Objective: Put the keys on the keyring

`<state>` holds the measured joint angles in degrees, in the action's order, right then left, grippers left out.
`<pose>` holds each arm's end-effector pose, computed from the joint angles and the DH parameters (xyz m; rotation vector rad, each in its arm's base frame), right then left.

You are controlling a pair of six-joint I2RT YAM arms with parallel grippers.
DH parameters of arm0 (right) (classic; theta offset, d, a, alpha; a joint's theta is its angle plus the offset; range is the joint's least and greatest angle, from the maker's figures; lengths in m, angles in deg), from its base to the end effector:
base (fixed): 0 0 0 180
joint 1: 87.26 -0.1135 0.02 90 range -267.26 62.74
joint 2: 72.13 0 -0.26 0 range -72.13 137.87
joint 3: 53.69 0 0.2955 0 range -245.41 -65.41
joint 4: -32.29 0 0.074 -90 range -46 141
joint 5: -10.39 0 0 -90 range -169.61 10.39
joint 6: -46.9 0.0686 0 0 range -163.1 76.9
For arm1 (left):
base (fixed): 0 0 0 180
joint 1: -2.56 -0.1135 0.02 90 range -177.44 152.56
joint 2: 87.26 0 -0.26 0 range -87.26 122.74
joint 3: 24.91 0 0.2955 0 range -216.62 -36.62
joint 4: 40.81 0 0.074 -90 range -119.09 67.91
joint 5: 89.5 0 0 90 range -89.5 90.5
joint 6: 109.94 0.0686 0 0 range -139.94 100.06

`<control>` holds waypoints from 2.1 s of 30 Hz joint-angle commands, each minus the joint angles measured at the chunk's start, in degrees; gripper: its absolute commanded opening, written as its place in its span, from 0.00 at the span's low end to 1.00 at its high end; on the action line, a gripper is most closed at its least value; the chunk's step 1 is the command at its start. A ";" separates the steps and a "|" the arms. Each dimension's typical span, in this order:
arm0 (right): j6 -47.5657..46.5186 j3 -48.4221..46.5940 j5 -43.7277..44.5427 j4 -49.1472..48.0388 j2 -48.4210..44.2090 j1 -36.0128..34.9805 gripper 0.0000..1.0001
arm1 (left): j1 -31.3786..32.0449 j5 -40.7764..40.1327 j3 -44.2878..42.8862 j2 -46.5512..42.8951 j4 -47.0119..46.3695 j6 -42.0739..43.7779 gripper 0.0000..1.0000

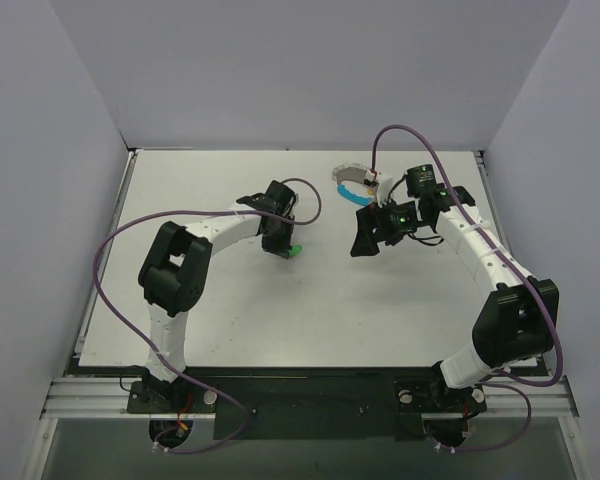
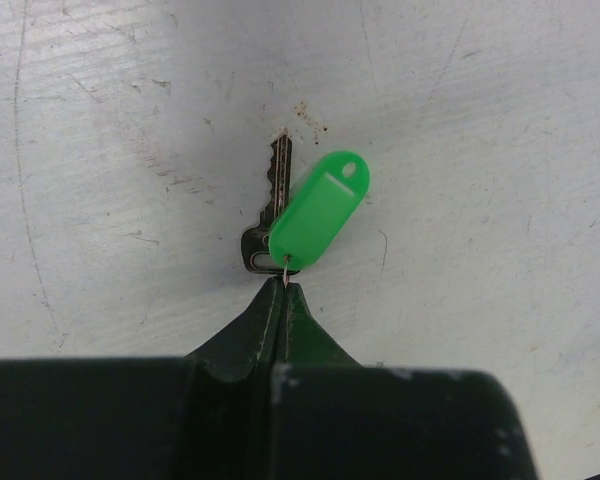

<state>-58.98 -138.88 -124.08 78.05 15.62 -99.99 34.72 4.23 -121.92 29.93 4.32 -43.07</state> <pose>0.3667 0.1321 0.2683 -0.8964 2.0964 0.8971 0.4003 -0.2570 0.1134 0.2375 2.7571 -0.3608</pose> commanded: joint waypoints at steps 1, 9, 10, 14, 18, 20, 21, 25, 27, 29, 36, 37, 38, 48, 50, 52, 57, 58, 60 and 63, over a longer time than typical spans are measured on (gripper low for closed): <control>-0.82 0.44 -2.29 1.11 -1.52 0.43 0.92 | 0.27 0.58 -1.19 -2.04 -1.67 1.34 0.00; -19.41 0.43 -8.79 11.12 -4.50 -0.88 0.92 | 0.97 13.55 12.33 -22.33 -9.15 18.89 0.00; -21.71 0.96 -8.71 12.26 -6.43 -1.59 0.93 | 1.76 14.81 14.87 -27.22 -9.85 22.75 0.00; -38.94 3.95 -4.24 15.78 -12.58 -7.03 0.99 | 4.04 23.94 27.51 -43.39 -15.10 40.67 0.00; -45.28 -0.50 -6.05 20.70 -12.26 -10.73 0.98 | 4.57 31.42 42.65 -58.63 -32.23 46.77 0.00; -51.23 -4.29 -10.00 28.60 -9.53 -12.74 0.92 | 4.66 33.71 49.07 -63.73 -43.74 44.33 0.00; -52.40 -4.92 -11.24 31.49 -8.74 -13.45 0.90 | 4.66 34.93 51.70 -65.58 -48.65 41.79 0.00; -53.29 -5.36 -14.33 31.00 -9.00 -19.69 0.81 | 6.59 35.30 53.74 -66.91 -54.13 35.37 0.00; -51.37 -6.33 -13.89 30.39 -8.82 -22.51 0.74 | 9.22 33.73 55.75 -67.44 -57.99 33.08 0.00; -50.48 -6.25 -14.85 29.94 -8.82 -23.92 0.71 | 11.68 31.09 56.81 -67.79 -59.42 32.02 0.00; -43.98 -3.97 -13.28 24.50 -9.52 -24.62 0.59 | 17.23 23.79 62.18 -67.18 -68.30 27.01 0.00; -41.63 -3.70 -12.49 22.40 -9.78 -24.62 0.58 | 17.75 23.26 62.79 -67.00 -69.26 26.31 0.00; -40.38 -2.74 -11.96 19.86 -9.96 -24.62 0.57 | 18.02 22.30 63.41 -66.83 -70.49 25.95 0.00; -27.98 -0.44 -9.50 9.47 -9.87 -25.32 0.43 | 18.38 17.90 65.43 -62.17 -79.26 13.57 0.00; -27.10 -0.27 -9.67 8.94 -10.05 -25.32 0.42 | 18.37 17.37 66.39 -61.21 -82.17 11.02 0.00; -26.84 -0.01 -10.02 8.50 -10.05 -25.41 0.41 | 18.37 16.58 67.36 -60.59 -84.72 9.26 0.00; -24.73 1.14 -9.23 6.04 -9.44 -25.94 0.35 | 18.38 16.22 68.95 -59.53 -89.39 6.70 0.00; -24.29 1.23 -8.80 5.34 -9.35 -26.11 0.34 | 18.37 16.22 69.12 -59.01 -90.35 6.09 0.00; -23.94 1.40 -8.45 4.90 -8.91 -26.55 0.32 | 18.46 16.31 69.39 -58.48 -91.68 5.21 0.00; -23.50 1.49 -8.09 4.19 -8.64 -26.82 0.29 | 18.38 16.40 69.65 -58.04 -92.91 4.68 0.00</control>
<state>-84.11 -137.92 -132.16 83.92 6.63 -126.02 52.84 21.13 -52.28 -28.58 -81.23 -35.66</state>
